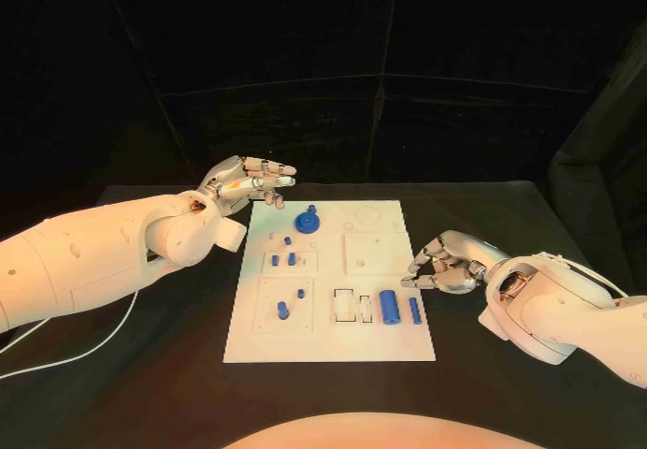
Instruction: Assemble the parts on the task board
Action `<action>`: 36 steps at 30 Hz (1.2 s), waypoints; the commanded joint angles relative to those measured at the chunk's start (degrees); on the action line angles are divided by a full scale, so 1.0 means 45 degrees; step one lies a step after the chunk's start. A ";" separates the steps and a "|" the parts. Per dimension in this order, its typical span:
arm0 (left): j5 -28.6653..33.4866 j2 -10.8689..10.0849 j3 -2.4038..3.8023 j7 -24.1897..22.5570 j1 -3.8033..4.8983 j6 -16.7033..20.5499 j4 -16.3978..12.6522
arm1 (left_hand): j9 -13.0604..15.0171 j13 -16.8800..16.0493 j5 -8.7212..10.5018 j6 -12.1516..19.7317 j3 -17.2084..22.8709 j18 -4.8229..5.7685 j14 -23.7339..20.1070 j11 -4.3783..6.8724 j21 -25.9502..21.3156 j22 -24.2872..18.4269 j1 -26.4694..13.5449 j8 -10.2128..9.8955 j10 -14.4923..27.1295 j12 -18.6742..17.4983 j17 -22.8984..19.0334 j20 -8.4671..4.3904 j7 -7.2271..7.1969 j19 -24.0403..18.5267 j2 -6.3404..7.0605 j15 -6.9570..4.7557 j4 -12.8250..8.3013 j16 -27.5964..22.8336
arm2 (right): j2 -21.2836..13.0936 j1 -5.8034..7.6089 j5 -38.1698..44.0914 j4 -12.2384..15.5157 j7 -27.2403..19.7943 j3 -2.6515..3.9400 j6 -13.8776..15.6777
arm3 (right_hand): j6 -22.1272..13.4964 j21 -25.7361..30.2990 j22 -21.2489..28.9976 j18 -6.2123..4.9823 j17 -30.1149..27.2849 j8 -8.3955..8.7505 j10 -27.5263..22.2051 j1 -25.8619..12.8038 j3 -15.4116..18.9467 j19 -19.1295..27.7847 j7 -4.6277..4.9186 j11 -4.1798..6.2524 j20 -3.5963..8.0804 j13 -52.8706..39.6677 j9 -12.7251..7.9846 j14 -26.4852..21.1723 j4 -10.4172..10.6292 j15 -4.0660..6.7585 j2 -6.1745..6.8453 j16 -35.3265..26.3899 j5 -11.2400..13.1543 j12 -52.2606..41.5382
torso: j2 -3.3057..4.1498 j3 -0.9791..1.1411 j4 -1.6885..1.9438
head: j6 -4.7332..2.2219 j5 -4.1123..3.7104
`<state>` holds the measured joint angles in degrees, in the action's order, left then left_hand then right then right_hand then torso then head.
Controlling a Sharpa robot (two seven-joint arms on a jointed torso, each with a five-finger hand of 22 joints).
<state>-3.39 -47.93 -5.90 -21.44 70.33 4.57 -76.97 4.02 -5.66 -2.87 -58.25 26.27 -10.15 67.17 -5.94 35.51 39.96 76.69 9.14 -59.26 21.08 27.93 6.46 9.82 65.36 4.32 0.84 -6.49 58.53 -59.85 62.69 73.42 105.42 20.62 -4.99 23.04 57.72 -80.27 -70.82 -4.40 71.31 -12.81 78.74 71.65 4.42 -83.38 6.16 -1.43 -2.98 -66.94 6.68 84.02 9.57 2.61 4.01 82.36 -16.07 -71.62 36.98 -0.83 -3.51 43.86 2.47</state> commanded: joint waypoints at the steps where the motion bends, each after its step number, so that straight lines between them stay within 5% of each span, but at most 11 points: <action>1: 0.0048 -0.0022 0.0000 -0.0162 0.0016 -0.0140 -0.0032 | -0.0012 -0.0006 0.0011 -0.0017 -0.0023 -0.0061 -0.0057 0.0016 -0.0058 -0.0015 -0.0002 0.0068 0.0053 0.0062 -0.0011 -0.0002 0.0042 -0.0042 -0.0056 0.0014 -0.0085 -0.0046 | 0.0064 -0.0134 0.0863 0.0106 0.1530 -0.0010 -0.0358 | -0.0052 -0.0070 -0.0021 0.0147 0.0094 -0.0100 0.0183 -0.0073 0.0257 -0.0065 -0.0007 0.0017 0.0004 -0.0413 0.0054 0.0674 0.0134 0.0086 -0.0104 0.0098 0.0039 -0.0295 | -0.0022 0.0009 -0.0043 | 0.0029 -0.0026; 8: 0.0048 -0.0046 -0.0018 -0.0159 0.0013 -0.0161 -0.0048 | -0.0012 -0.0006 0.0011 -0.0017 -0.0023 -0.0061 -0.0057 0.0016 -0.0058 -0.0015 -0.0002 0.0068 0.0053 0.0062 -0.0011 -0.0002 0.0042 -0.0042 -0.0056 0.0014 -0.0085 -0.0046 | 0.0514 -0.0344 0.1474 0.0024 0.2140 -0.0015 -0.0622 | -0.0092 -0.0154 -0.0176 0.0173 0.0553 -0.0278 0.0374 -0.0246 0.0705 -0.0107 -0.0029 0.0033 0.0012 -0.1050 0.0176 0.0742 0.0540 0.0092 -0.0148 0.0297 -0.0022 -0.0736 | 0.0000 -0.0015 0.0031 | 0.0042 -0.0095; 19: 0.0048 -0.0074 -0.0026 -0.0130 0.0012 -0.0232 -0.0079 | -0.0011 -0.0007 0.0011 -0.0024 -0.0029 -0.0061 -0.0057 0.0018 -0.0062 -0.0016 -0.0016 0.0078 0.0051 0.0081 -0.0020 0.0000 0.0038 -0.0043 -0.0066 0.0015 -0.0082 -0.0046 | 0.1266 -0.0824 0.1618 -0.0241 0.2829 -0.0014 -0.1144 | -0.0305 -0.0396 -0.0622 0.0256 0.1435 -0.0384 0.0685 -0.0346 0.1166 -0.0259 0.0014 -0.0013 -0.0024 -0.1870 0.0286 0.0872 0.0968 0.0045 -0.0061 0.0678 0.0102 -0.1312 | 0.0017 -0.0007 -0.0009 | 0.0074 -0.0055; 23: 0.0048 -0.0091 -0.0026 -0.0126 0.0013 -0.0239 -0.0086 | -0.0011 -0.0007 0.0011 -0.0024 -0.0029 -0.0061 -0.0057 0.0018 -0.0062 -0.0016 -0.0016 0.0078 0.0051 0.0081 -0.0020 0.0000 0.0038 -0.0043 -0.0066 0.0015 -0.0082 -0.0046 | 0.1418 -0.0906 0.1651 -0.0354 0.3025 -0.0014 -0.1498 | -0.0325 -0.0416 -0.0657 0.0262 0.1470 -0.0420 0.0706 -0.0355 0.1233 -0.0266 0.0017 -0.0019 -0.0031 -0.1951 0.0316 0.0872 0.1057 0.0039 -0.0058 0.0695 0.0144 -0.1361 | 0.0017 -0.0006 -0.0004 | 0.0002 -0.0006; 36: 0.0048 -0.0133 -0.0027 -0.0014 0.0013 -0.0269 -0.0102 | -0.0011 -0.0007 0.0012 -0.0024 -0.0034 -0.0061 -0.0058 0.0018 -0.0064 -0.0018 -0.0025 0.0082 0.0055 0.0090 -0.0026 0.0001 0.0037 -0.0045 -0.0064 0.0015 -0.0083 -0.0047 | 0.1927 -0.1138 0.1861 -0.0577 0.3207 -0.0013 -0.1871 | -0.0297 -0.0446 -0.0716 0.0272 0.1541 -0.0518 0.0709 -0.0323 0.1309 -0.0275 0.0002 -0.0014 -0.0040 -0.2035 0.0389 0.0874 0.1191 0.0037 -0.0094 0.0725 0.0186 -0.1394 | 0.0025 0.0000 -0.0015 | 0.0113 0.0068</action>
<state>-3.39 -48.50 -6.07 -21.36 70.30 4.12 -77.29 4.03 -5.66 -2.87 -58.25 26.11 -10.15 67.16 -5.94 35.51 39.97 76.69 9.14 -59.26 21.30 27.89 6.46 9.82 65.36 4.32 0.84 -6.65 58.53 -51.33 58.14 81.59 103.10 33.80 -4.57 17.34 56.93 -82.04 -73.98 -3.52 74.94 -15.42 81.59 70.63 10.25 -83.75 6.18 -1.43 -2.96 -74.94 8.50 84.04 14.78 2.58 3.82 85.35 -15.51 -77.59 37.09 -0.83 -3.53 44.29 2.72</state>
